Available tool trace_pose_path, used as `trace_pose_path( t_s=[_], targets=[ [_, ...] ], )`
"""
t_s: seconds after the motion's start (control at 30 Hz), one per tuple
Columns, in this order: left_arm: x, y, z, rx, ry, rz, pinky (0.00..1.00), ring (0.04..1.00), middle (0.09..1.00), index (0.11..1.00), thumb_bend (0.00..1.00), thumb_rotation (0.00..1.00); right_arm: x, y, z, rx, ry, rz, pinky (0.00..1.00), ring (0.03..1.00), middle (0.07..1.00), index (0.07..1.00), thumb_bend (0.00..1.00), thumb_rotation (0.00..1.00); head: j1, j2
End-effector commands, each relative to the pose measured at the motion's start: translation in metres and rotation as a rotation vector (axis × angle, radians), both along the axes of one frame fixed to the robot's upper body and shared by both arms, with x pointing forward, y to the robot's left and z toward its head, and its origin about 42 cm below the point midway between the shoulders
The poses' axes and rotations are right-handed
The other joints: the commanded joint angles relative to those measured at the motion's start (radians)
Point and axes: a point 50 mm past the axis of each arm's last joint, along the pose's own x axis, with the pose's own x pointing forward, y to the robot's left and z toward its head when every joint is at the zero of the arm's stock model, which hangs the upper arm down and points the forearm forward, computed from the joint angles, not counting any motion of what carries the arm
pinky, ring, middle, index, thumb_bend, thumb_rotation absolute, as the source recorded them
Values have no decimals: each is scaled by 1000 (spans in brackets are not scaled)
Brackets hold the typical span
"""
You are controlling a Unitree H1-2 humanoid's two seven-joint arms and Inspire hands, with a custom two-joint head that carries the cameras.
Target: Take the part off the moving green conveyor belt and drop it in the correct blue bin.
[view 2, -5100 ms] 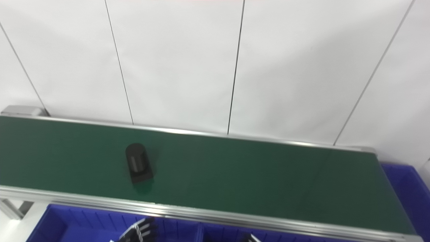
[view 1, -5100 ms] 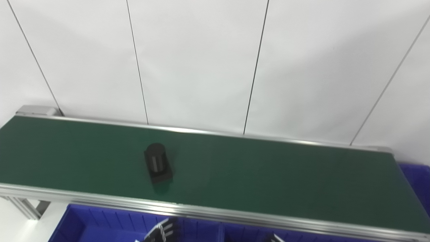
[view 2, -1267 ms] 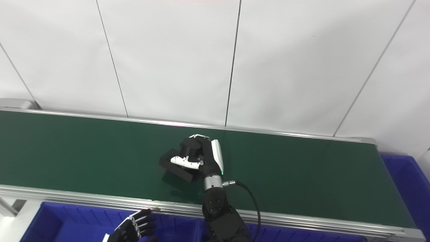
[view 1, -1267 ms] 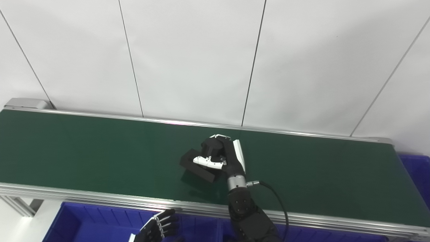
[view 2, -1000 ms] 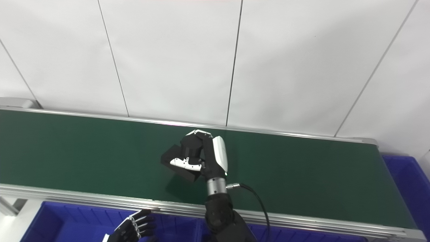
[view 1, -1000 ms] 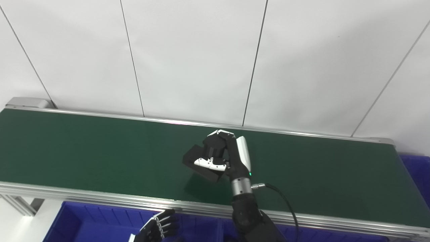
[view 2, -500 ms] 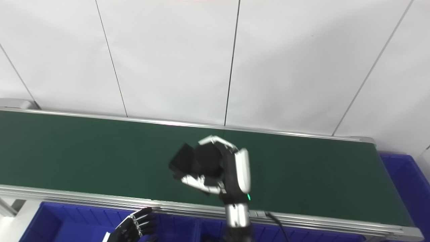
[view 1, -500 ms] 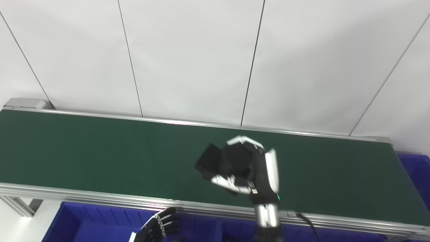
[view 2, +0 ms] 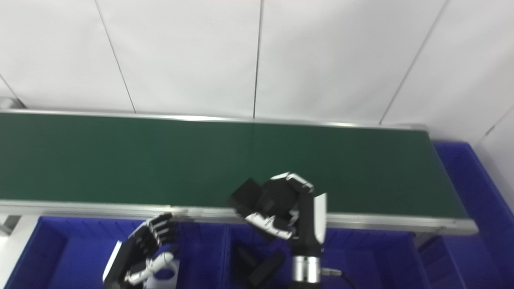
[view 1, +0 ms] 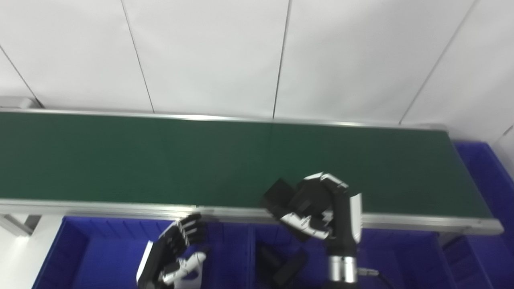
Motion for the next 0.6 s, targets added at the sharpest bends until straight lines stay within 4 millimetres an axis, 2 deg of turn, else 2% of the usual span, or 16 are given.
trace_pose_path(
  t_s=[0.0, 0.2, 0.37, 0.57],
  targets=[
    [4, 3, 12, -5, -45, -15, 654, 669, 708, 750, 582, 0, -3, 5, 3, 34, 0, -31, 43, 79, 109, 97, 526, 0, -9, 12],
    [2, 5, 17, -17, -31, -28, 651, 668, 710, 745, 582, 0, -21, -14, -40, 66, 177, -123, 25, 63, 103, 100, 527, 0, -39, 36],
    [-2, 6, 20, -19, -27, -34, 652, 673, 712, 745, 580, 0, -37, -50, -73, 83, 260, -189, 32, 62, 93, 98, 519, 0, -49, 41],
    [-4, 8, 20, -11, -34, -36, 648, 673, 718, 756, 564, 0, -44, -85, -85, 13, 276, -211, 39, 71, 100, 104, 538, 0, -57, 50]
  ],
)
